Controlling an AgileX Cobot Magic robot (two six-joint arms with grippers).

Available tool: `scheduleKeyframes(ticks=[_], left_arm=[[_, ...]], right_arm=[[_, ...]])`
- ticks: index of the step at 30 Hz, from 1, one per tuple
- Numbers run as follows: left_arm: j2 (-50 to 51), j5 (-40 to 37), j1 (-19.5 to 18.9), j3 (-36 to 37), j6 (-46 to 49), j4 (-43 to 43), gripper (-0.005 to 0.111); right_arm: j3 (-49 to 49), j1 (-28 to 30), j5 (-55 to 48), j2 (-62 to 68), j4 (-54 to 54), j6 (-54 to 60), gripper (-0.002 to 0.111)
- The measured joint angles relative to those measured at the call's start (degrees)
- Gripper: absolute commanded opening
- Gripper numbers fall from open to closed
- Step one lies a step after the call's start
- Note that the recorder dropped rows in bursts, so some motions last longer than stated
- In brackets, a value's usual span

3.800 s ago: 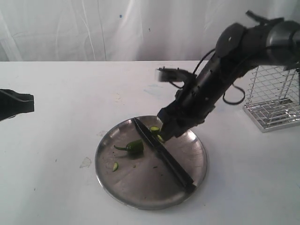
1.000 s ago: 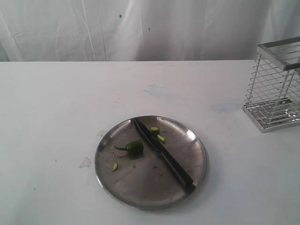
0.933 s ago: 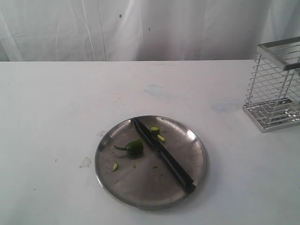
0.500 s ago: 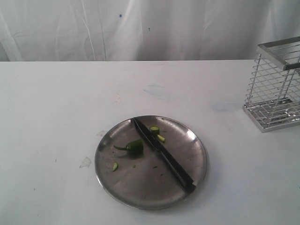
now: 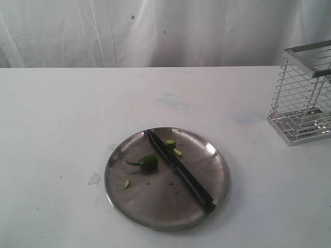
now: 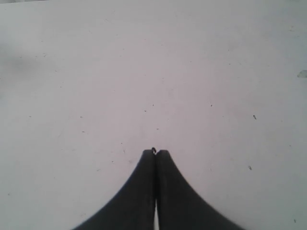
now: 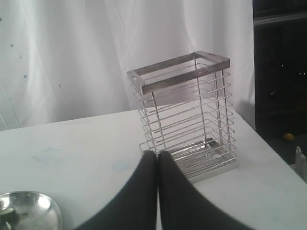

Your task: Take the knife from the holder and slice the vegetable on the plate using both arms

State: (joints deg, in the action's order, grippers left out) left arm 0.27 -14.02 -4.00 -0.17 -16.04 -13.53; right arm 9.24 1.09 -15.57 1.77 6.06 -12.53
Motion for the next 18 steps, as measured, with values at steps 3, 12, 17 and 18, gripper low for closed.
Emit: scheduleKeyframes(ticks=[3,12,17,18], left_arm=[[0.0,0.1,0.0,0.0,0.0,0.0,0.0],[0.0,0.5,0.0,0.0,0.0,0.0,0.0],[0.0,0.5,0.0,0.0,0.0,0.0,0.0],[0.0,0.5,0.0,0.0,0.0,0.0,0.0]], right_arm=[[-5.9,0.0,4.3,-1.4,-0.1,0.2,0.0],[-9.1,0.3,-4.0,-1.4,-1.3,4.0,0.0],[-9.1,0.3,-4.0,-1.4,-1.3,4.1,0.0],[-9.1,0.3,-4.1,-1.4,-1.3,4.2,0.0]])
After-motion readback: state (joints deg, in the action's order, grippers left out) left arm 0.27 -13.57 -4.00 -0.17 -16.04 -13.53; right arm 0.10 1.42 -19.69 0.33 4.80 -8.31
